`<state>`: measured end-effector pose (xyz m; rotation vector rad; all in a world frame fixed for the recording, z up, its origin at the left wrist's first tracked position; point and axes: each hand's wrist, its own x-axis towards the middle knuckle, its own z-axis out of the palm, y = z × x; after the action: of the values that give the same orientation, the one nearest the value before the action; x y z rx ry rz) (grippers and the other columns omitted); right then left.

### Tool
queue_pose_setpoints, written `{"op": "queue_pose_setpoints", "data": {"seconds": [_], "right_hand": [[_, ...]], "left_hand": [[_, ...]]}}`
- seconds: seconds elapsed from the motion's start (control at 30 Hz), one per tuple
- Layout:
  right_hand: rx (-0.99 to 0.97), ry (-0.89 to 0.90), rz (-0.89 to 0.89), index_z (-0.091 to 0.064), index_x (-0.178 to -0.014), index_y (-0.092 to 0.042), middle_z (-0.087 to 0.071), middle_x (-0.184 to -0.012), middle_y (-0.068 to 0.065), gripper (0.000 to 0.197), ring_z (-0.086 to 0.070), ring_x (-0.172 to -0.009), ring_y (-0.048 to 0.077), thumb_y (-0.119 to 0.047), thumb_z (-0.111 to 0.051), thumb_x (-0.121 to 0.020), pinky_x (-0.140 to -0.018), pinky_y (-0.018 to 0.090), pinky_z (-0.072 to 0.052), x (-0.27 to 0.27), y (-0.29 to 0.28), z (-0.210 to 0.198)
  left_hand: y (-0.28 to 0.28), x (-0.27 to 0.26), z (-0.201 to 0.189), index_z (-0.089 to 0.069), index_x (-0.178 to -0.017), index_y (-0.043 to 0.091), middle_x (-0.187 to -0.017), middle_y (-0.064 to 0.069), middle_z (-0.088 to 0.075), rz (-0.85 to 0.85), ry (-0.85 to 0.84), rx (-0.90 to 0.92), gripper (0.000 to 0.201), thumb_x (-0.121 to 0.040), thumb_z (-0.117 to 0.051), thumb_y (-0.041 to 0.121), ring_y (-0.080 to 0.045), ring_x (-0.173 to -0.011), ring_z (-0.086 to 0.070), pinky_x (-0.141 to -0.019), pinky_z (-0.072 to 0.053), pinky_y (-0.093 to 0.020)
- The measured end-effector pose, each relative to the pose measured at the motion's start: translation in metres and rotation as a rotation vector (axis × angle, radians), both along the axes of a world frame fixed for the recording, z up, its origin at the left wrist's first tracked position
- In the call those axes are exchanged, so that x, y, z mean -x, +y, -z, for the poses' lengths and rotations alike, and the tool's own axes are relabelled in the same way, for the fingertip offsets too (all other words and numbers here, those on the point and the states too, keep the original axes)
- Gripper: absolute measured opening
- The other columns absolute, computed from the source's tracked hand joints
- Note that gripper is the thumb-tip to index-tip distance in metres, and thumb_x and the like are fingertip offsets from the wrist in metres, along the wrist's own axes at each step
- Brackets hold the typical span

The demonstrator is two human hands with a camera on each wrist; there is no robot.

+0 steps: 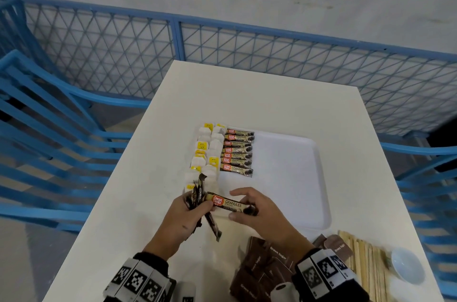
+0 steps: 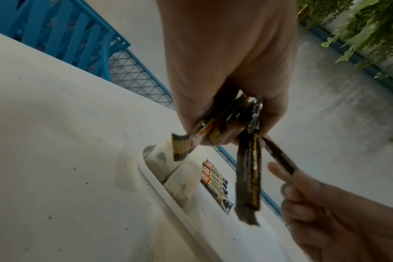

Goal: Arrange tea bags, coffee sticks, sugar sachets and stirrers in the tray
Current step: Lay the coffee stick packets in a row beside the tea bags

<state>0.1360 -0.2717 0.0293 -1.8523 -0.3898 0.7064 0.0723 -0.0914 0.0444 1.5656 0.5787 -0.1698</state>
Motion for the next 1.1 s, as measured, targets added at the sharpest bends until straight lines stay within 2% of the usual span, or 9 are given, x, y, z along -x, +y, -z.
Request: {"op": "queue_pose_setpoints", "data": {"seconds": [0.13, 0.2, 0.27, 0.37, 0.57, 0.73, 0.87, 1.03, 1.1], "right_hand": [[-0.221, 0.251, 0.189, -0.065, -0.102, -0.009, -0.065, -0.077, 0.002, 0.016, -0.059, -0.068, 0.011, -0.006, -0.062, -0.086, -0.065, 0.019, -0.049, -0.005, -0.002, 0.003], [-0.248, 0.292, 0.216, -0.068, -0.102, -0.008, -0.065, -0.077, 0.002, 0.017, -0.062, -0.071, 0.011, -0.005, -0.058, -0.089, -0.07, 0.021, -0.051, -0.007, -0.004, 0.006], [-0.251, 0.316, 0.245, -0.069, -0.102, -0.009, -0.066, -0.076, 0.003, 0.018, -0.063, -0.071, 0.01, -0.003, -0.055, -0.09, -0.072, 0.02, -0.052, -0.011, -0.004, 0.01], [-0.231, 0.326, 0.378, -0.066, -0.097, -0.008, -0.067, -0.079, 0.008, 0.016, -0.064, -0.069, 0.013, 0.001, -0.057, -0.088, -0.066, 0.02, -0.053, -0.024, -0.004, 0.019], [-0.051, 0.279, 0.657, -0.062, -0.088, -0.007, -0.068, -0.078, 0.005, 0.005, -0.062, -0.066, 0.014, -0.006, -0.065, -0.085, -0.059, 0.021, -0.046, -0.058, 0.002, 0.046], [0.113, 0.204, 0.615, -0.066, -0.094, -0.006, -0.066, -0.075, 0.002, 0.009, -0.058, -0.063, 0.011, -0.01, -0.064, -0.086, -0.053, 0.018, -0.043, -0.075, 0.012, 0.063], [0.175, 0.153, 0.603, -0.067, -0.09, -0.008, -0.062, -0.067, 0.0, 0.006, -0.052, -0.058, 0.009, -0.009, -0.066, -0.084, -0.05, 0.016, -0.043, -0.082, 0.015, 0.066], [0.231, 0.089, 0.607, -0.056, -0.078, -0.018, -0.064, -0.075, 0.002, 0.017, -0.059, -0.072, 0.017, -0.012, -0.072, -0.079, -0.067, 0.032, -0.05, -0.089, 0.016, 0.073], [0.217, 0.083, 0.624, -0.053, -0.076, -0.018, -0.063, -0.077, 0.003, 0.022, -0.059, -0.073, 0.018, -0.011, -0.074, -0.077, -0.062, 0.027, -0.048, -0.09, 0.017, 0.074]], "left_hand": [[0.003, 0.0, 0.002, -0.063, -0.086, 0.006, -0.039, 0.01, -0.053, -0.01, -0.008, 0.01, 0.009, -0.091, -0.056, 0.007, -0.009, -0.041, -0.036, -0.037, -0.031, -0.013], [0.004, 0.001, 0.005, -0.063, -0.085, 0.007, -0.041, 0.01, -0.053, -0.002, -0.004, 0.005, 0.009, -0.091, -0.057, 0.008, -0.005, -0.038, -0.036, -0.038, -0.031, -0.013], [0.006, 0.0, 0.009, -0.064, -0.084, 0.008, -0.046, 0.008, -0.051, -0.012, 0.014, 0.006, 0.009, -0.09, -0.059, 0.012, -0.009, -0.041, -0.038, -0.042, -0.032, -0.02], [0.008, -0.002, 0.015, -0.064, -0.083, 0.009, -0.046, 0.007, -0.048, -0.044, 0.026, 0.01, 0.009, -0.089, -0.061, 0.015, -0.011, -0.046, -0.042, -0.045, -0.035, -0.02], [0.019, -0.002, 0.022, -0.063, -0.088, 0.007, -0.045, 0.007, -0.047, -0.083, 0.008, 0.015, 0.01, -0.089, -0.061, 0.016, -0.009, -0.046, -0.043, -0.047, -0.037, -0.019], [0.023, 0.001, 0.025, -0.064, -0.079, 0.012, -0.046, 0.005, -0.046, -0.086, 0.013, 0.027, 0.008, -0.087, -0.065, 0.015, -0.012, -0.048, -0.044, -0.045, -0.037, -0.016], [0.026, 0.004, 0.028, -0.065, -0.083, 0.011, -0.046, 0.006, -0.047, -0.07, 0.03, 0.01, 0.007, -0.086, -0.065, 0.017, -0.009, -0.046, -0.045, -0.043, -0.035, -0.016], [0.028, 0.002, 0.028, -0.062, -0.079, 0.013, -0.046, 0.007, -0.05, -0.073, 0.019, 0.016, 0.009, -0.086, -0.066, 0.018, -0.011, -0.049, -0.046, -0.046, -0.036, -0.017], [0.028, 0.0, 0.028, -0.062, -0.081, 0.012, -0.047, 0.007, -0.051, -0.071, 0.016, 0.027, 0.008, -0.086, -0.066, 0.018, -0.01, -0.049, -0.046, -0.051, -0.039, -0.02]]}}
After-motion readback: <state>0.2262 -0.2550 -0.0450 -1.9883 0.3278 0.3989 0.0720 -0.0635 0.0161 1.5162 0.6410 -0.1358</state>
